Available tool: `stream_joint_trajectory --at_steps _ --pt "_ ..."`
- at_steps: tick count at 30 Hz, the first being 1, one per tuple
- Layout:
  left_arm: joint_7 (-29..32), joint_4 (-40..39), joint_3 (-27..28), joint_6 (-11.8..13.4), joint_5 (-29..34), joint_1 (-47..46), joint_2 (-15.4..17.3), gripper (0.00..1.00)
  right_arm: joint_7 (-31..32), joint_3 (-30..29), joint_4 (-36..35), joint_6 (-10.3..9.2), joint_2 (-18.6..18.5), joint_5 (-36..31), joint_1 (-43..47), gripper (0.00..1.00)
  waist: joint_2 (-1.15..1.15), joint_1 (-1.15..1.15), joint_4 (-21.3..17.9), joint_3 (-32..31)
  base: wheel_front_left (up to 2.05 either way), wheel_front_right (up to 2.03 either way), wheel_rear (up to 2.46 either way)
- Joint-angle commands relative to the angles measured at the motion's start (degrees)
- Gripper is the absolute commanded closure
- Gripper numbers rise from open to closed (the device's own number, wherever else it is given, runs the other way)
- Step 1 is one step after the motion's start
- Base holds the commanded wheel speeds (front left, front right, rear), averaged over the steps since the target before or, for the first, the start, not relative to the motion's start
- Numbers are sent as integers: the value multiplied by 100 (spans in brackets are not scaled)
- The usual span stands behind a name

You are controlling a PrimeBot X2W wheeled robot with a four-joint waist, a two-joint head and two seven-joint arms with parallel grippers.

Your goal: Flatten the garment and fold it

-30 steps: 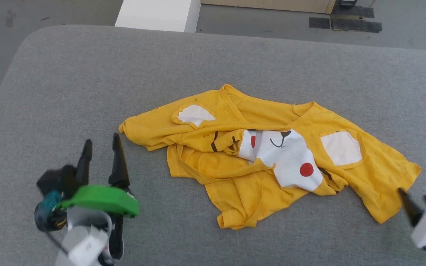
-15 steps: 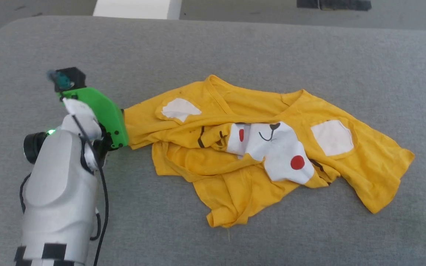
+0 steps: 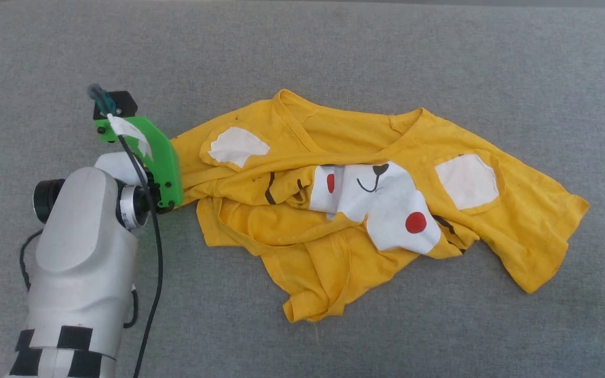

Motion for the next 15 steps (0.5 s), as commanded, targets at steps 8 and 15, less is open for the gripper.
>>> stream_joint_trajectory --at_steps 8,15 --pt "-896 -289 604 -140 -779 255 -266 100 89 111 -189 -6 -79 -277 -325 0 -1 0 98 27 0 0 0" --pt "-1411 -1226 861 -285 -1045 498 -267 100 1186 872 395 -6 -910 -891 -902 0 -1 0 120 161 0 0 0"
